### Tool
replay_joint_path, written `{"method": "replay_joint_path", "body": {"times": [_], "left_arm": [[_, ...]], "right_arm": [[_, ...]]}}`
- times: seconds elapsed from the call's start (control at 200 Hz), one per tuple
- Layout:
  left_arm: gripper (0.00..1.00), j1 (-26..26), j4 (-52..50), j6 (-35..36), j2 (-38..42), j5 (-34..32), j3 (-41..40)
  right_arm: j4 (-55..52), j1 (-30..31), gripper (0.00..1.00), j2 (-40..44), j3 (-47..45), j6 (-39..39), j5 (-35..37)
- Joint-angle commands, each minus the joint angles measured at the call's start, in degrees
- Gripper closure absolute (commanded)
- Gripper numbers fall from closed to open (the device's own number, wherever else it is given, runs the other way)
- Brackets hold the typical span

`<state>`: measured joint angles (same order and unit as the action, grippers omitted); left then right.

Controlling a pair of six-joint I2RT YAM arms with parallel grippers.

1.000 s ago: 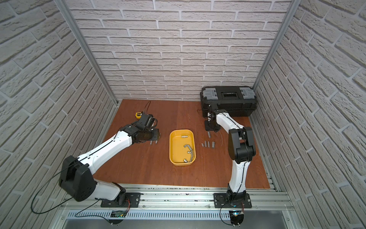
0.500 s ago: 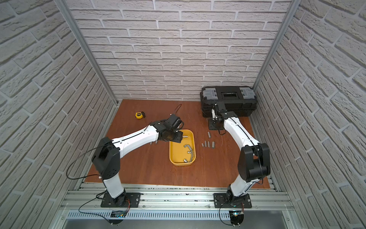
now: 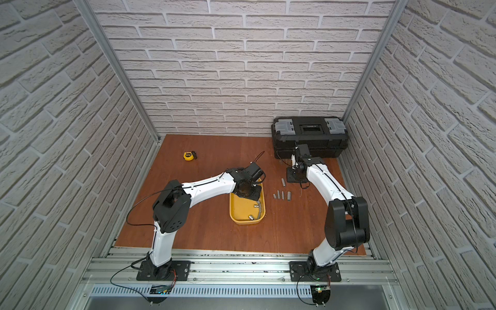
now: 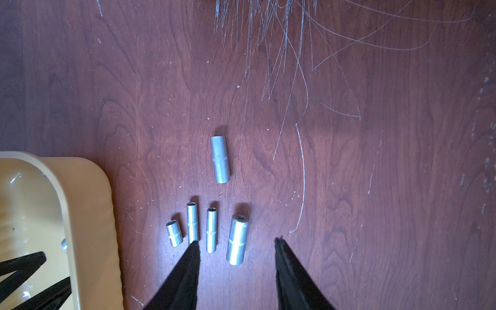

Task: Take out the socket from the storage box
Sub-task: Pick up the socket head from the storage box.

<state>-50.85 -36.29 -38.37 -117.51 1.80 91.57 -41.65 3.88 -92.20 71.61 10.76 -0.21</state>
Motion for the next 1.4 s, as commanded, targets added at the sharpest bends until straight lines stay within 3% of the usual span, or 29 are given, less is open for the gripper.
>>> {"method": "replay_joint_path", "body": {"times": [0.0,0.585,0.875,1.1,1.395], "left_arm": [[0.54,0.0,0.8,-1.5,-1.4,1.5,1.6],[0.6,-0.1,0.9,-2.6,-7.1,2.3,3.5],[0.76,-0.2,-1.4,-1.0,-8.6,0.9,3.6],[0.87,0.0,-1.9,0.2,-5.9,-2.5,2.1],[0.91,0.6,-3.7,3.3,2.8,-6.2,3.4]], "right_arm": [[1.8,-0.6,0.53,2.5,-0.8,0.6,-0.9],[2.0,-1.0,0.53,1.7,-1.7,0.9,-2.2],[2.1,-1.0,0.53,1.4,-2.0,0.9,-2.6],[2.1,-1.0,0.53,1.4,-2.1,1.3,-2.8],[1.7,-1.1,0.53,2.2,-1.9,1.2,-2.5]]}}
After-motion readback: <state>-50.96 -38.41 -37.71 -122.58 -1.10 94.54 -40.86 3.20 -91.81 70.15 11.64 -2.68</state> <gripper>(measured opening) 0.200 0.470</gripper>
